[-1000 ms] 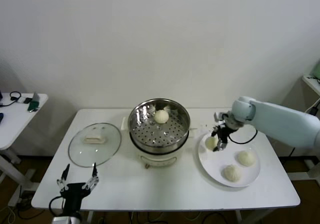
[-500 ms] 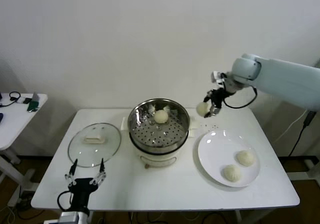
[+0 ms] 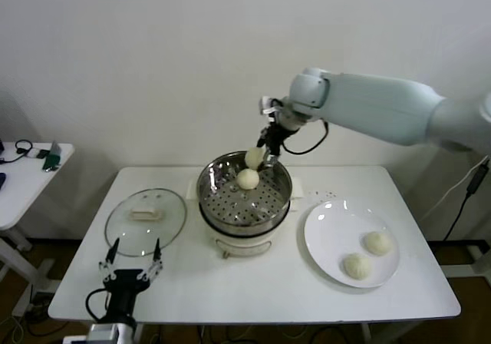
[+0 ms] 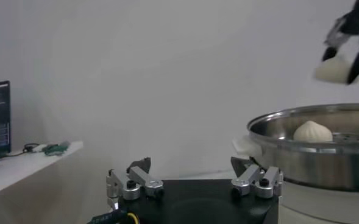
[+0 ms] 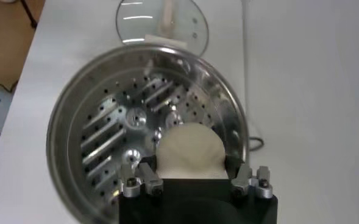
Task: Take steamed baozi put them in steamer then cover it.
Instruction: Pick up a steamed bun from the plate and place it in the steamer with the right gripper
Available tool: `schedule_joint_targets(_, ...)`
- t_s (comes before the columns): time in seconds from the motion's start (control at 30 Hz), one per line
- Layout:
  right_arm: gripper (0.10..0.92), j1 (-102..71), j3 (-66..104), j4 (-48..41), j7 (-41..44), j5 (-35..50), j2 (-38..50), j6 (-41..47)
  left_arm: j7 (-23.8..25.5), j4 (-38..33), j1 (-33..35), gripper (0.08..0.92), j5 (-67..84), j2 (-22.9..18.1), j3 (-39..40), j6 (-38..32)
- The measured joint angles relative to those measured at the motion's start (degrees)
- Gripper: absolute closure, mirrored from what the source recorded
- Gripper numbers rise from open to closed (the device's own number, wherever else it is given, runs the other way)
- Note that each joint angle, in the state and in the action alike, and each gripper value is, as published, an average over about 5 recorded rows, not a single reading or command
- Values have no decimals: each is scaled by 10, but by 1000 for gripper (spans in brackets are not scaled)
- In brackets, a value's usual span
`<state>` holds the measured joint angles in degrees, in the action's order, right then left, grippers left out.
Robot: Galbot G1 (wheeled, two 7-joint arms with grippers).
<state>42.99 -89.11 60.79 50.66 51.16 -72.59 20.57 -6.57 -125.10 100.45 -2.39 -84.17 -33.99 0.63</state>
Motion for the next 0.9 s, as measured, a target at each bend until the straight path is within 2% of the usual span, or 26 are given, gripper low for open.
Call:
schedule_joint_targets(0.47,307,-77,-11,-76,1,-16,-114,-1,0,-5,7,177,3,10,-1,-2)
schedule_joint_targets(0.9,304,-113,-16,-132,10,-39,-157,-10,1,-3,6,177,4,14,-4,-3)
